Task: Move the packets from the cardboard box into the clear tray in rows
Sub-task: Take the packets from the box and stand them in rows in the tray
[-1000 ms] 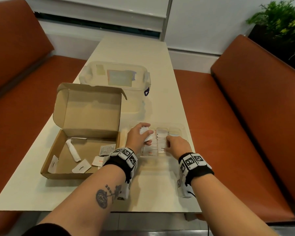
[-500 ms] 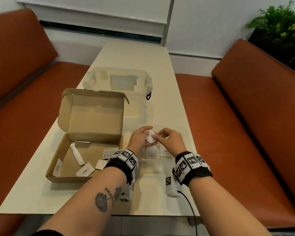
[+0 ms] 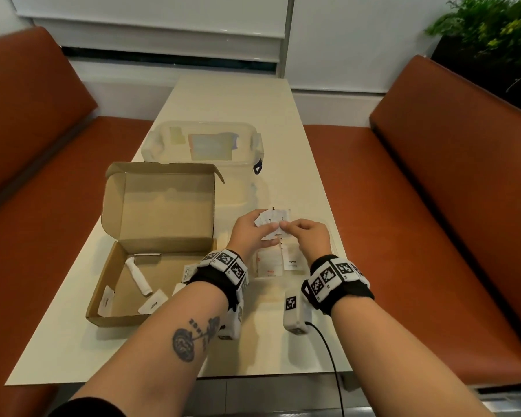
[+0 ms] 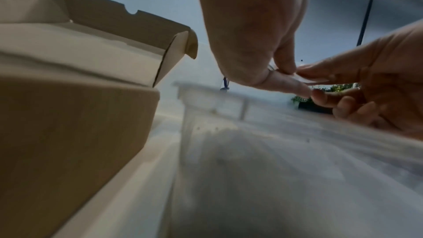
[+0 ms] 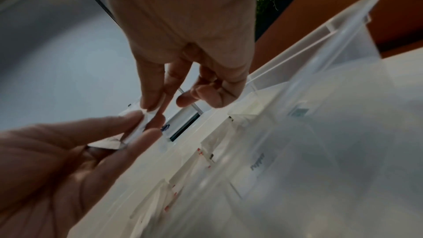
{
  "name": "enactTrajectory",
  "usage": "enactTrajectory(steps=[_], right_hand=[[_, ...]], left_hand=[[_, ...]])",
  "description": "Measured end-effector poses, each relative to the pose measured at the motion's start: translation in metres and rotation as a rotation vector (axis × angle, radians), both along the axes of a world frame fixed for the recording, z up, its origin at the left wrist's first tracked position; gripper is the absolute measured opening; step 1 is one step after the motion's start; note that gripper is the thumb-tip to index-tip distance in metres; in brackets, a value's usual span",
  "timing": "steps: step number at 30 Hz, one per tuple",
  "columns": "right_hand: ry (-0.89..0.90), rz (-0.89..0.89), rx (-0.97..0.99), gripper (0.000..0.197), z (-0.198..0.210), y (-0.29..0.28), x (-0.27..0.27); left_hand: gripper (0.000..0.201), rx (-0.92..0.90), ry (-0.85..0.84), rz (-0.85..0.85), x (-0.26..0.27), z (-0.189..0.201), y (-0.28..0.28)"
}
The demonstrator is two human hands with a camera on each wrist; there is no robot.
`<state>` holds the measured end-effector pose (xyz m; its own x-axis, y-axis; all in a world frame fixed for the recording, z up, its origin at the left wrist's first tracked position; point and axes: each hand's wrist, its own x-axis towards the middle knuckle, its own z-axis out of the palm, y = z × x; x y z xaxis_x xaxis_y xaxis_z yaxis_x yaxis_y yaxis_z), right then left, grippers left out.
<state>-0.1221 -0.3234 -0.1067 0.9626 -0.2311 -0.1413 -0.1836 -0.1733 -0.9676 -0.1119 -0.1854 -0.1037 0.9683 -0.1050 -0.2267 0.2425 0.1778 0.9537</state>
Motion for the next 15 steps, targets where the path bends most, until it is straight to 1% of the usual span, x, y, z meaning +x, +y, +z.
enactTrajectory(steps=[2,3,5,6,7,9,10,12,15], right_hand=[[-0.004,0.010,-0.032,0.024,0.002,0.000,0.002],[-0.014,0.019,-0.051,0.021,0.004,0.000,0.005],[-0.051,0.042,-0.086,0.017,0.012,-0.002,0.010],[-0.071,0.064,-0.105,0.019,0.016,-0.005,0.013],[-0.083,0.090,-0.129,0.020,0.020,-0.008,0.015],[-0.083,0.109,-0.167,0.015,0.026,-0.013,0.018],[-0.078,0.087,-0.153,0.010,0.026,-0.015,0.019],[-0.062,0.008,-0.033,0.007,0.026,-0.018,0.019],[-0.032,-0.081,0.199,0.012,0.021,-0.019,0.016]], left_hand=[[0.053,0.067,-0.004,-0.002,0.006,0.004,-0.002],[0.053,0.114,-0.013,-0.015,0.009,0.006,-0.002],[0.041,0.209,-0.063,-0.089,0.015,0.010,-0.001],[0.034,0.249,-0.090,-0.135,0.016,0.013,0.000],[0.031,0.274,-0.105,-0.170,0.018,0.015,0.001],[0.025,0.266,-0.108,-0.180,0.019,0.018,0.002],[0.024,0.238,-0.097,-0.152,0.020,0.018,0.002],[0.028,0.163,-0.059,-0.074,0.021,0.017,0.003],[0.025,0.088,-0.023,-0.036,0.017,0.012,0.004]])
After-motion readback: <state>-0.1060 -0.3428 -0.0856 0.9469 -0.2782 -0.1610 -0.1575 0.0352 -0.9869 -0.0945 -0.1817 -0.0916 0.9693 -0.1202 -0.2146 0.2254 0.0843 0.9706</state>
